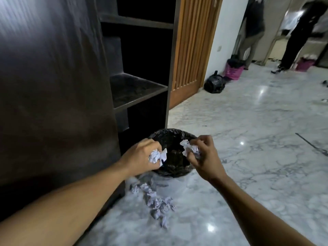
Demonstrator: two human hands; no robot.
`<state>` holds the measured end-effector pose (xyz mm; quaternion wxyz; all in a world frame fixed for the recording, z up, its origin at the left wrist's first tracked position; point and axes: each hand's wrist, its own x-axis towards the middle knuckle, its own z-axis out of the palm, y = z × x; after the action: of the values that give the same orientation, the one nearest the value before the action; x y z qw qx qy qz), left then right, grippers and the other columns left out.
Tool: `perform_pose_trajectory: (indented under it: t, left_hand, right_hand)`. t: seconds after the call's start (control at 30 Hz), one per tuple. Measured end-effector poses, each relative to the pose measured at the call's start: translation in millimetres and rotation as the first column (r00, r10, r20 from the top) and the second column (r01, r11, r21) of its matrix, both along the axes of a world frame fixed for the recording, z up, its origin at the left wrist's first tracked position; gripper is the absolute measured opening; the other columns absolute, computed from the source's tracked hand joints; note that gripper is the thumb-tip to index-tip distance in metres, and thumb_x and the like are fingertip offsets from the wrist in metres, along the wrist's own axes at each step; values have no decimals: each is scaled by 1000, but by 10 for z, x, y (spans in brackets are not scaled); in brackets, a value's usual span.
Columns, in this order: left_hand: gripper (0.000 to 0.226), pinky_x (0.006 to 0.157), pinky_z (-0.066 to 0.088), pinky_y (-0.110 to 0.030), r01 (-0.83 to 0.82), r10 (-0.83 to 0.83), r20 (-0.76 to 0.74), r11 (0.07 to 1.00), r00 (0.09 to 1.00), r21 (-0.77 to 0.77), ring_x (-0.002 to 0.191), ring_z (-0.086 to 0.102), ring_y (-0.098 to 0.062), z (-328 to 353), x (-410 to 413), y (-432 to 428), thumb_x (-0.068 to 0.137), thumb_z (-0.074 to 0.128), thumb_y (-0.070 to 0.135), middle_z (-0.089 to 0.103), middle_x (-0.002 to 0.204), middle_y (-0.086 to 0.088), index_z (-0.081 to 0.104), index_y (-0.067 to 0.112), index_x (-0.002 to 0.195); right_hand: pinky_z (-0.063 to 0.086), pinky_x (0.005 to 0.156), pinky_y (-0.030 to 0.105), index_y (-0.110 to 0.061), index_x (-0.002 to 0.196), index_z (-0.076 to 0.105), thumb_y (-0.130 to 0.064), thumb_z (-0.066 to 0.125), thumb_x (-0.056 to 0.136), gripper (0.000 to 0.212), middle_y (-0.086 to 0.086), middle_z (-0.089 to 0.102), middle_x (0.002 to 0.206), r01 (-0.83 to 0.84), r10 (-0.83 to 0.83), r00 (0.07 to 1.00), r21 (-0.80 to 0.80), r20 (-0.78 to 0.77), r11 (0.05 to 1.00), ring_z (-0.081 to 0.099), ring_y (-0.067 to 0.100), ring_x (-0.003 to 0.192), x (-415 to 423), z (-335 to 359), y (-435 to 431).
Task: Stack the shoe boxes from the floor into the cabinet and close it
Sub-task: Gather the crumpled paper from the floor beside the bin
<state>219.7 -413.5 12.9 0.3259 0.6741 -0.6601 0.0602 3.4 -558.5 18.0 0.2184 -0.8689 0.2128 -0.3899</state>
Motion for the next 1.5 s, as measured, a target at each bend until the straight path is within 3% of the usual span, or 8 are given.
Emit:
perform_pose_trajectory:
  t: [0.27,0.53,0.67,0.87,1.1,1.23,1.37,1.5]
  left_hand:
    - [27,61,48,-31,-87,129,-172,969,977,233,75,57,-13,171,122,-686,61,79,27,58,86,8,60,30,79]
    - [34,63,48,-29,-117,212,-347,954,914,275,71,56,-12,-379,225,-991,59,87,22,64,84,1,67,20,86]
    - [51,89,49,-31,-146,236,-326,949,915,280,104,58,-19,-462,259,-1070,69,86,28,61,115,-3,65,19,115]
    - [76,104,38,-30,-101,237,-375,932,896,347,134,42,-20,-324,213,-1043,77,82,42,40,147,-1,48,22,141]
    - [44,83,43,-39,-273,280,62,957,958,-100,98,48,-21,-164,90,-764,87,52,59,52,105,0,55,18,104]
    - [36,78,37,-41,-464,453,-105,868,886,-177,91,45,-24,-637,-1,-348,90,46,53,49,98,-3,48,17,97]
    - [38,79,42,-42,-518,509,-236,855,828,28,92,50,-28,-1730,-224,151,86,48,55,48,99,-1,46,20,101]
    - [74,96,42,-34,-416,471,-202,871,859,263,117,45,-21,-2389,-82,363,81,49,67,47,127,0,43,19,136]
  right_hand:
    - [51,89,42,-14,107,65,-35,64,90,27,4,42,108,-99,83,817,3,-571,995,58,28,91,571,344,-824]
    - [43,99,37,-11,116,60,-44,57,93,40,19,47,132,109,7,832,176,-555,978,50,37,120,781,-388,-879]
    - [41,106,50,-15,141,42,-51,53,95,59,21,40,139,203,-53,818,201,-573,958,46,44,126,866,-422,-904]
    - [42,104,47,-14,140,45,-55,45,98,59,19,46,131,252,-136,906,253,-400,934,49,40,122,775,-338,-958]
    - [43,103,52,-8,139,44,-40,43,101,49,23,45,136,437,-360,884,259,-297,861,48,39,124,100,-505,-1153]
    - [47,93,43,-6,132,52,-45,40,97,53,24,58,122,515,-444,857,425,-261,745,58,35,108,-332,-1287,-727]
    - [46,96,38,-27,130,49,-54,49,94,45,6,51,127,389,-286,920,558,-266,733,56,23,114,-534,-2217,209]
    - [34,107,23,-40,146,26,-73,58,80,81,-19,27,143,175,19,948,569,-319,803,30,-4,135,-476,-2645,660]
